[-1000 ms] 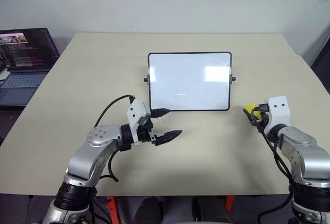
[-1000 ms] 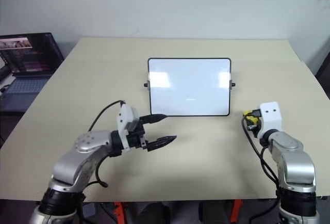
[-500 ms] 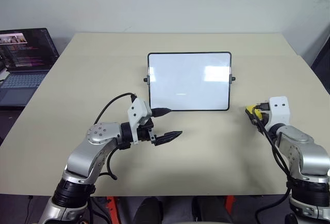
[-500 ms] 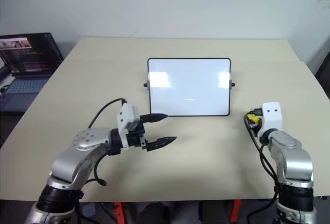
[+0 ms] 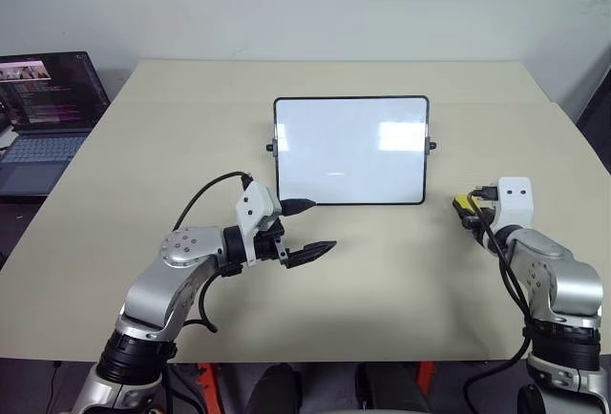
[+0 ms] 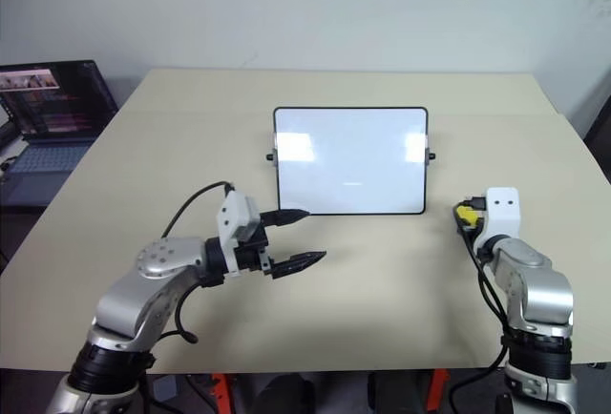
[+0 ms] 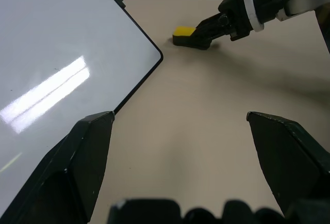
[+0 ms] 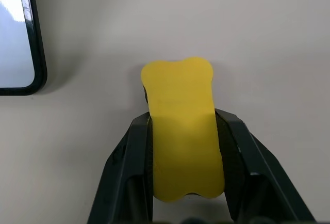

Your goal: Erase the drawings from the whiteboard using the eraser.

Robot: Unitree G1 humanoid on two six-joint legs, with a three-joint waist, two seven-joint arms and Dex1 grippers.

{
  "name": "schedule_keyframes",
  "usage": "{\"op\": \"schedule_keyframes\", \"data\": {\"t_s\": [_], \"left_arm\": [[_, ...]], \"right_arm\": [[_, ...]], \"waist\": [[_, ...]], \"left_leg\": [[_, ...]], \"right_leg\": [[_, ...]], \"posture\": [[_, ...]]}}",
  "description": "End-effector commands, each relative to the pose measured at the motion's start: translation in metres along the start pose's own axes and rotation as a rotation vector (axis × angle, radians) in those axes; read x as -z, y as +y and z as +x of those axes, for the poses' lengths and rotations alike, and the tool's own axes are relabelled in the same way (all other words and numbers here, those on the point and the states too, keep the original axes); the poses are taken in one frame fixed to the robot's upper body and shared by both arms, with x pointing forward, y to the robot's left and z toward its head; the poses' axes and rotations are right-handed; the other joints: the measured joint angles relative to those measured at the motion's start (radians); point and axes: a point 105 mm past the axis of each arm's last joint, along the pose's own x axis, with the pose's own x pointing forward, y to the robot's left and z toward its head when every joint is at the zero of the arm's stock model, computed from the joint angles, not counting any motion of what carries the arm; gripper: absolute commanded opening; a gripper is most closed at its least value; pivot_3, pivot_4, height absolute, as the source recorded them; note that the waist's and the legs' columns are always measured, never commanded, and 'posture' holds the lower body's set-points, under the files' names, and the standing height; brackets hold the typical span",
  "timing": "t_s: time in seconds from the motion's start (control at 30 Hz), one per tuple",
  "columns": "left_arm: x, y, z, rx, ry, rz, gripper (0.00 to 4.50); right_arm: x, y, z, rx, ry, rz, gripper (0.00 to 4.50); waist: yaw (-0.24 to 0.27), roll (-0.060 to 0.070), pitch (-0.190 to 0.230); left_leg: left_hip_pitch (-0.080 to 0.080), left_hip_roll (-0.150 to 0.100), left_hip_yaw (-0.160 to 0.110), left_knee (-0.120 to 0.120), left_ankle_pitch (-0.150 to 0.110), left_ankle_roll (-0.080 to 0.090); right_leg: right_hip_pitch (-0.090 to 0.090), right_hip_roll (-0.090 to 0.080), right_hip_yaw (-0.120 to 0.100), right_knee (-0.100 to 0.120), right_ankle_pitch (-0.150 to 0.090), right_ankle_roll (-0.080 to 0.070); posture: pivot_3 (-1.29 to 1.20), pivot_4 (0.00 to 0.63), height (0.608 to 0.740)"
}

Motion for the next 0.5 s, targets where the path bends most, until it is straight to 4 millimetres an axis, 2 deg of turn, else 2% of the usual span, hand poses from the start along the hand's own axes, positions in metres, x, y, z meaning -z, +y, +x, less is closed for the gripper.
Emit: {"op": "schedule_keyframes", "data": {"t_s": [0.03, 0.17, 0.27, 0.5], "left_arm": [[-0.0104, -0.001, -0.0004, 0.002, -0.031, 0.046, 4.5], [-0.0103, -0.0008, -0.0008, 0.0, -0.03, 0.048, 4.5], [-0.0101, -0.0011, -0.0008, -0.002, -0.031, 0.046, 4.5], [-0.0102, -0.0007, -0.0006, -0.004, -0.033, 0.049, 4.5]], "right_arm": [[-0.0158, -0.001, -0.0038, 0.0, -0.067, -0.006, 2.03], [-0.0155, 0.0004, -0.005, 0.0, -0.068, -0.01, 3.23], [-0.0181, -0.0003, -0.0073, 0.01, -0.076, -0.017, 4.39], [-0.0246, 0.0064, -0.0116, -0.011, -0.086, -0.014, 4.45]], "waist": [[0.0, 0.0, 0.0], [0.0, 0.0, 0.0], [0.0, 0.0, 0.0], [0.0, 0.0, 0.0]], "left_leg": [[0.0, 0.0, 0.0, 0.0, 0.0, 0.0], [0.0, 0.0, 0.0, 0.0, 0.0, 0.0], [0.0, 0.0, 0.0, 0.0, 0.0, 0.0], [0.0, 0.0, 0.0, 0.0, 0.0, 0.0]], "right_leg": [[0.0, 0.0, 0.0, 0.0, 0.0, 0.0], [0.0, 0.0, 0.0, 0.0, 0.0, 0.0], [0.0, 0.0, 0.0, 0.0, 0.0, 0.0], [0.0, 0.0, 0.0, 0.0, 0.0, 0.0]], "posture": [[0.0, 0.15, 0.74], [0.0, 0.15, 0.74], [0.0, 0.15, 0.74], [0.0, 0.15, 0.74]]}}
